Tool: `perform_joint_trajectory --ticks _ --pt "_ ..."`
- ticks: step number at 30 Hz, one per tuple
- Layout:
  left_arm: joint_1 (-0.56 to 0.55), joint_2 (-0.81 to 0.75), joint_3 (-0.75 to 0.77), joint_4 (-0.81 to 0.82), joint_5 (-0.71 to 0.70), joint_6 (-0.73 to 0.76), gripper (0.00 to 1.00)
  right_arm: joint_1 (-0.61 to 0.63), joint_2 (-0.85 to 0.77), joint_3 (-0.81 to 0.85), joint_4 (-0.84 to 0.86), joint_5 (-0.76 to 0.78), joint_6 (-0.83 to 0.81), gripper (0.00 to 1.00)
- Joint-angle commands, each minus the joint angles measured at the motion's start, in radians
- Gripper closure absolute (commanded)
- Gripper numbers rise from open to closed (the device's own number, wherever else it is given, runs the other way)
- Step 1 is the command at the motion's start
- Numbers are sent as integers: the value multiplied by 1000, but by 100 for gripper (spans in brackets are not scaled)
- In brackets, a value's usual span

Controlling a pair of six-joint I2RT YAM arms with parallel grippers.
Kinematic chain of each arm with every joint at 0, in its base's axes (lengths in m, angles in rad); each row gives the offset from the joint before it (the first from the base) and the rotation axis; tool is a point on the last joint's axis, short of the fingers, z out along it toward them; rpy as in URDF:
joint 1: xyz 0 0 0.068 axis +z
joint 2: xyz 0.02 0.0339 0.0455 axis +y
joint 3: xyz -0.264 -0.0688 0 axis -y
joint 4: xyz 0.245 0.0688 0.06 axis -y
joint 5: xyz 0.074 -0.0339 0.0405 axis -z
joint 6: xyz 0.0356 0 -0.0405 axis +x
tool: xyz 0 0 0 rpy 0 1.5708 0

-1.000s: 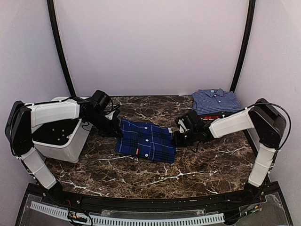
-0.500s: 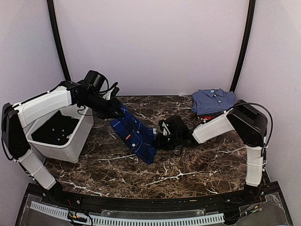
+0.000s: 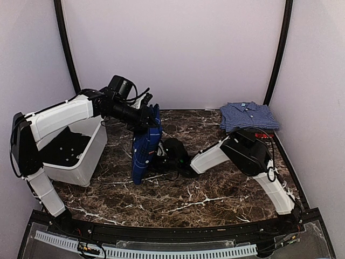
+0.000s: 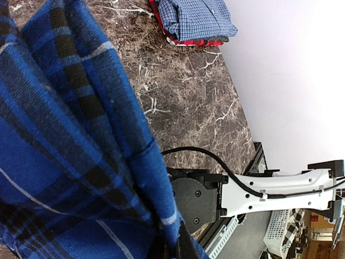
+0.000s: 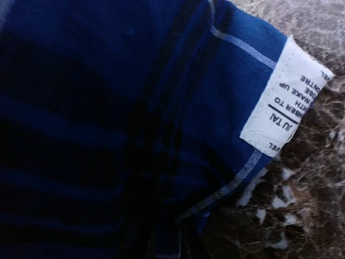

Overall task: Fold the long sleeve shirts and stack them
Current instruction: Turn over the square-folded shirt at the center of the board.

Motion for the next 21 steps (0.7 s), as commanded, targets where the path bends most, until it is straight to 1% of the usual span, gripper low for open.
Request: perform_joint_trajectory --ticks 1,5,11,16,21 --pt "-8 -2 17 43 40 -7 100 4 0 6 120 -46 44 84" --pt "-8 -13 -2 45 34 -6 100 -14 -54 -80 136 -14 37 83" --pt "-8 -29 -28 47 29 -3 100 -40 -148 -175 80 34 0 82" --pt "-8 -33 -44 51 27 0 100 -84 -245 -273 55 53 -37 73" --pt "-13 -22 -60 81 36 -15 100 -138 -397 -367 -53 107 -113 64"
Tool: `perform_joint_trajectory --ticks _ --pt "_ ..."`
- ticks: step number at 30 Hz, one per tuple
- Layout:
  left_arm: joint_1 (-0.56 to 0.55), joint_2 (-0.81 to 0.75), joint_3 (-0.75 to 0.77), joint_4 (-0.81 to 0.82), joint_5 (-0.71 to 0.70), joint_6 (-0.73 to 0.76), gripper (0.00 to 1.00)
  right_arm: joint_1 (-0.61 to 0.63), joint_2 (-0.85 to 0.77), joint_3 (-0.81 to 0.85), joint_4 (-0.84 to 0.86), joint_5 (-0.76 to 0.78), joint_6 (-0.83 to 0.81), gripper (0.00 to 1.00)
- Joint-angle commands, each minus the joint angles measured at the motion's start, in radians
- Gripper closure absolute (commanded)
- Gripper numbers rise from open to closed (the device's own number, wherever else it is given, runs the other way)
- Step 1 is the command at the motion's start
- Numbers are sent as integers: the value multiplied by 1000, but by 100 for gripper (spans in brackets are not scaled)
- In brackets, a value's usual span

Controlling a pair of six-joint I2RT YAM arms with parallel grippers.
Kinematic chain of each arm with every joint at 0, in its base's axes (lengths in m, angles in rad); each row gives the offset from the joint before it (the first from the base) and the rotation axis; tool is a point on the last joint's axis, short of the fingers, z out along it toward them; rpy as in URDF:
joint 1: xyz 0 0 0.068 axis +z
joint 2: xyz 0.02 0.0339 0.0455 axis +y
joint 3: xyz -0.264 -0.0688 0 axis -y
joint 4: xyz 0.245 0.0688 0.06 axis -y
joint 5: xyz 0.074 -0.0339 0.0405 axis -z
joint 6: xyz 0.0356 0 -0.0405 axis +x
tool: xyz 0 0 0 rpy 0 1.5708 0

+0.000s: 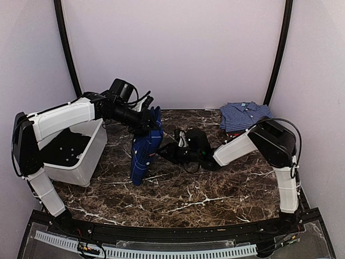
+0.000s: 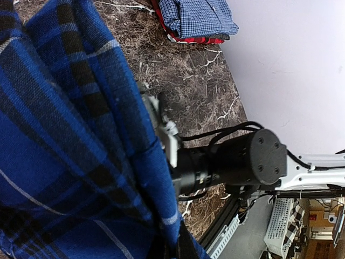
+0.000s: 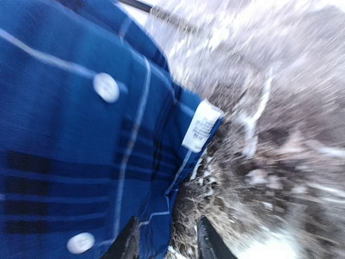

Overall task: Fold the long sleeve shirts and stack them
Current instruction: Turn over the square-folded shirt at the center of the board.

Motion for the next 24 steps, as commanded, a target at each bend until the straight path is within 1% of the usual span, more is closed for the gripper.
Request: perform_joint_trajectory --ticks 1,4,5,7,8,9,10,11,12,13,14,15,16,18,20,21,24 --pt "-14 -35 -21 41 18 -15 100 -53 -173 -85 -90 74 -92 62" --pt "-45 2 -11 75 -2 -37 100 -104 -314 -148 -216 139 -159 56" --pt "-72 15 -7 86 -15 -45 100 -120 -364 -163 -273 172 -188 55" --pt "-129 70 12 133 -54 -72 100 -142 -476 -181 -406 278 -256 49" --pt "-176 126 37 145 -69 -91 100 -147 -530 -186 -479 356 -298 44" --pt "-200 162 54 166 -98 -101 100 -149 -602 -192 -539 441 -334 35" --pt "-250 234 106 169 -114 -119 98 -153 -655 -205 -591 513 -366 29" --pt "-272 275 138 159 -151 -124 87 -160 -706 -226 -629 586 -377 21" --pt "-313 352 217 148 -165 -131 80 -177 -762 -253 -654 630 -381 11" --pt "-330 413 302 121 -187 -131 67 -192 -815 -286 -663 650 -388 2" --pt "-355 437 337 110 -196 -130 61 -206 -873 -321 -663 671 -395 2" --pt "-364 468 396 96 -212 -129 53 -215 -927 -353 -659 691 -401 1" --pt "-372 475 416 94 -216 -134 46 -222 -977 -392 -641 692 -421 1" --pt "-372 478 450 87 -237 -134 41 -232 -1060 -452 -604 686 -440 1" --pt "-368 471 480 51 -263 -120 38 -237 -1103 -473 -612 656 -453 1" --pt "-364 458 482 33 -271 -119 38 -237 -1103 -466 -644 632 -458 1" --pt "-329 409 431 28 -289 -126 37 -237 -1068 -451 -676 526 -480 1"
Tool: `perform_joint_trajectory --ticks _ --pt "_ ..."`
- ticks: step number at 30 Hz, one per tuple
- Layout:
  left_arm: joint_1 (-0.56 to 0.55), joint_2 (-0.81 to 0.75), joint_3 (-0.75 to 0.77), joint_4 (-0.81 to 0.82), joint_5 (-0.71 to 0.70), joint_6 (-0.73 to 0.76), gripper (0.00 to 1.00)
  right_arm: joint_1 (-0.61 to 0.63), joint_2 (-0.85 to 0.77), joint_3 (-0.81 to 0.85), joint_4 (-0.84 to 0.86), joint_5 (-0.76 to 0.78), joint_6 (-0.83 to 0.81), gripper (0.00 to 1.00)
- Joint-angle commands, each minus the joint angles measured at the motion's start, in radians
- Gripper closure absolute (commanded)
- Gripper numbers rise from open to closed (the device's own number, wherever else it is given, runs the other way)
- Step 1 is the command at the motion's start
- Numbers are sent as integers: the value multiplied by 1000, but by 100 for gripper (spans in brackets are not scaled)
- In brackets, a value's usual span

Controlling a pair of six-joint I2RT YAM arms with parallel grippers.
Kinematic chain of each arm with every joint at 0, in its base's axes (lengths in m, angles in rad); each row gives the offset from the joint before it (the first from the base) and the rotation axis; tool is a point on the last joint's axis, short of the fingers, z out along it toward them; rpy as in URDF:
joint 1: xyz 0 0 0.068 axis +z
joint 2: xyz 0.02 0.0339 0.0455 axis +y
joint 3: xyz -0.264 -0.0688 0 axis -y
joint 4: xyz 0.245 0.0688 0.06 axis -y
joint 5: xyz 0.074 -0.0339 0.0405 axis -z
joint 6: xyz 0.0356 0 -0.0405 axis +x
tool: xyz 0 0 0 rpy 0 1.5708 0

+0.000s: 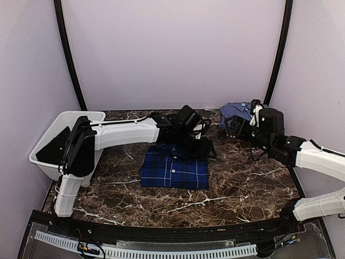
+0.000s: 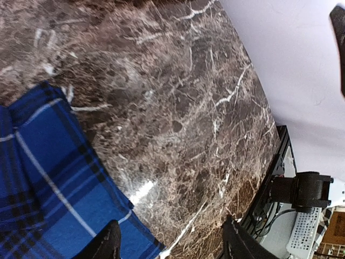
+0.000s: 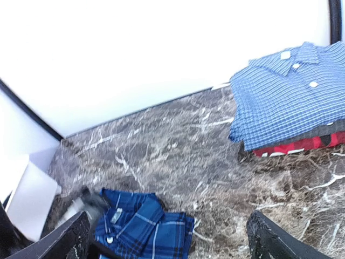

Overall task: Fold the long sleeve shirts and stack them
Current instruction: Turn over the square-folded shirt at the center of the board, then move the square-folded shirt to the center of the board.

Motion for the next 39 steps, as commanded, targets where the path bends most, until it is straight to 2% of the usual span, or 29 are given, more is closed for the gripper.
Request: perform_joint_trajectory --ticks 1,11,15,20,28,39 --pt "77 -162 -49 -34 -65 -1 37 0 46 5 -72 -112 -53 1" --pt "269 -464 -511 59 -78 12 38 39 162 -39 -56 -187 37 2" --pt "317 -536 -640 30 -166 31 40 82 234 -7 -77 -223 41 2" --pt "353 -596 -798 35 -234 31 47 130 336 43 -150 -268 62 12" --pt "371 -612 -930 72 -300 -10 64 218 406 44 -193 -285 82 21" --pt "380 -567 -1023 232 -90 -78 62 278 417 4 -230 -281 142 41"
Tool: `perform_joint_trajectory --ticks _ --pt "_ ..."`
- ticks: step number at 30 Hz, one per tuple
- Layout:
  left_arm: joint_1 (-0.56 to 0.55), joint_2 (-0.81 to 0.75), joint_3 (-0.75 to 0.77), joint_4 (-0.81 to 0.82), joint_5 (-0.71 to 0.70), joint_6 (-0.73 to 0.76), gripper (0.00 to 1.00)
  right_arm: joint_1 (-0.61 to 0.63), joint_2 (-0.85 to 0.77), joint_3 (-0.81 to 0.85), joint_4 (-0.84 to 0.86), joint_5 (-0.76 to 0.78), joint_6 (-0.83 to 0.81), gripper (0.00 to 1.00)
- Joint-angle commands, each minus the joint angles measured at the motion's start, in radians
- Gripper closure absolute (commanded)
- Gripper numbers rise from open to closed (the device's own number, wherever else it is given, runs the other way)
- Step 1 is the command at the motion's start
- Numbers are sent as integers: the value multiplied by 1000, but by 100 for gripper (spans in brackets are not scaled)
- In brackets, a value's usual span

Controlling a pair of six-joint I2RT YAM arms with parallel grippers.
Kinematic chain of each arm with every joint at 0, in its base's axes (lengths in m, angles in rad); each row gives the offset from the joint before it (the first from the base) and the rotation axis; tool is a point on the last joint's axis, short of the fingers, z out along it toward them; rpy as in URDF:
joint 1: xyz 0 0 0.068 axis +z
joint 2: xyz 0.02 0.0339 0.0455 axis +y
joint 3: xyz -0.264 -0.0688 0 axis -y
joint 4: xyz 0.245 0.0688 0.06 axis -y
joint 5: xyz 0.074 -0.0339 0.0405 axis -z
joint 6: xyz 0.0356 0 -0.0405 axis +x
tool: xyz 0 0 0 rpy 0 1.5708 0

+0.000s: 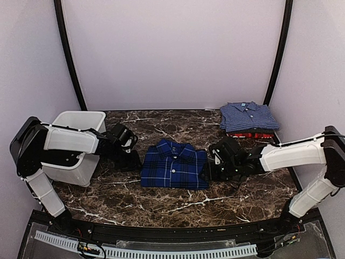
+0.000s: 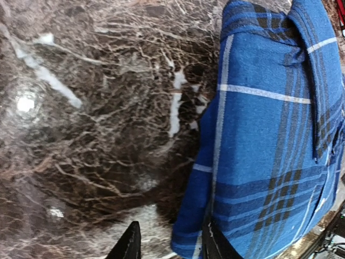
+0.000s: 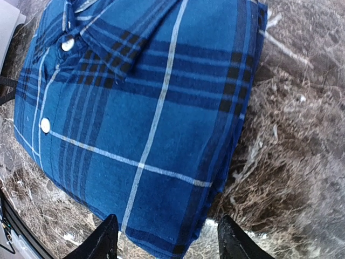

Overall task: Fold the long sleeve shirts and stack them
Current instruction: Move the square-folded shirt to the center of the board.

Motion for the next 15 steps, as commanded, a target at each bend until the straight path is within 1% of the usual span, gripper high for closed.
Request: perform_joint_trajectory --ticks 1,5,7,9,11,12,13,14,15 --pt "4 -8 -48 89 105 -49 62 31 11 -31 -2 -4 42 42" --pt "2 -8 -73 135 152 -70 64 52 39 -44 9 -11 63 48" --pt "-2 0 -81 157 175 -75 68 55 55 -49 19 -15 70 53" --pt "-11 3 -81 167 194 -79 74 58 63 -56 29 -16 79 59" --pt "-23 1 -80 173 213 -84 83 59 70 -65 36 -16 86 66" --pt "-36 -2 -78 173 220 -89 89 60 72 -68 36 -16 90 70" --pt "-45 -7 -74 168 230 -92 92 61 74 -72 36 -16 94 74" --pt "-64 -12 -69 161 232 -94 98 62 74 -79 40 -17 97 79" --pt "-73 -25 -57 135 230 -95 99 64 74 -84 42 -16 102 84"
